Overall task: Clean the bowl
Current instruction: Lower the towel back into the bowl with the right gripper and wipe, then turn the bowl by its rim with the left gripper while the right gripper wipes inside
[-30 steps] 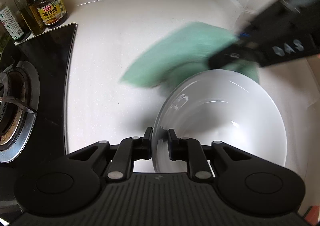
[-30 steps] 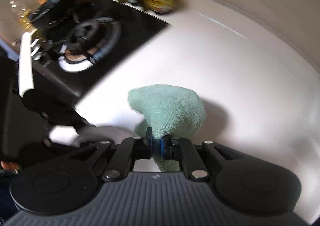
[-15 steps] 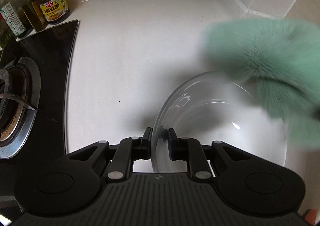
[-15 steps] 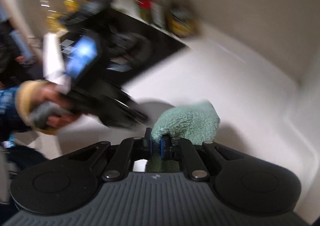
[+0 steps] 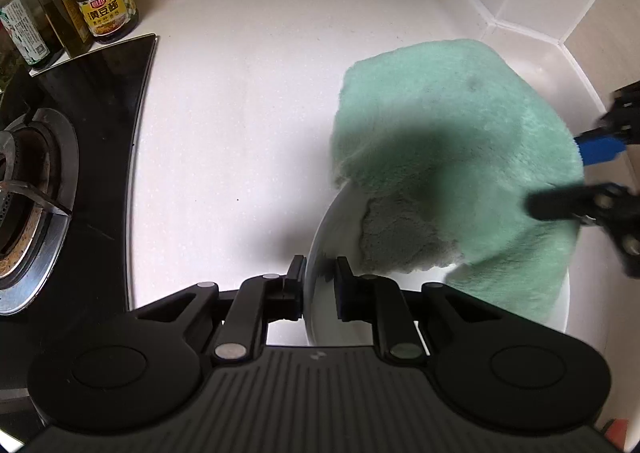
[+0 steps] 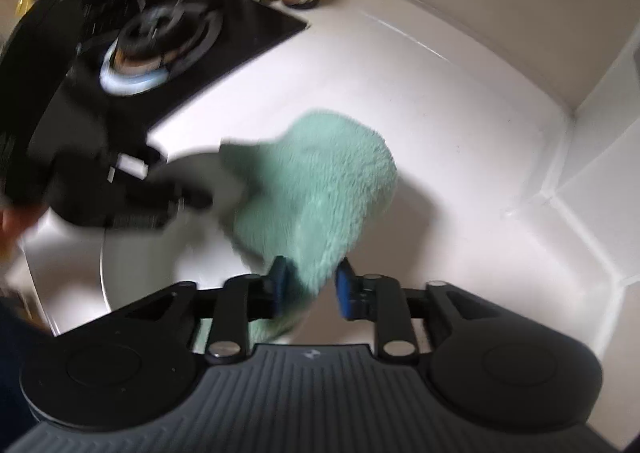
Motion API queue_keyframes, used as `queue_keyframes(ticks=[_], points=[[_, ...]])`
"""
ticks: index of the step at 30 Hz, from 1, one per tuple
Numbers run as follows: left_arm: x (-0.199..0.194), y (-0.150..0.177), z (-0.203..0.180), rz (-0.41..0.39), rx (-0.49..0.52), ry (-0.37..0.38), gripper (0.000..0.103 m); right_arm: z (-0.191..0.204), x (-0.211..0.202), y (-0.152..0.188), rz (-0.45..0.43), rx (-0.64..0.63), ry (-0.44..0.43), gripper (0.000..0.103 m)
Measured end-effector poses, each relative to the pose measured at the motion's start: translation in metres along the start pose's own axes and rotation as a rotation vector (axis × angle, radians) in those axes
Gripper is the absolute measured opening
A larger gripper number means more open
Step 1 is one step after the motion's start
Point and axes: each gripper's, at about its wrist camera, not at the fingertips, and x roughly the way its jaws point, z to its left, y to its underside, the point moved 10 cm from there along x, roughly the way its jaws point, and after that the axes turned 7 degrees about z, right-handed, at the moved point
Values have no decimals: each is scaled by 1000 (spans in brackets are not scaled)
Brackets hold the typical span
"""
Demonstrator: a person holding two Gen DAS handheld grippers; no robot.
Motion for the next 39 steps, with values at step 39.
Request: queue_keyframes(ticks=[39], points=[[5,-23,-21,113,195,-81,27,19,38,-37,-62,-383,-84,17]])
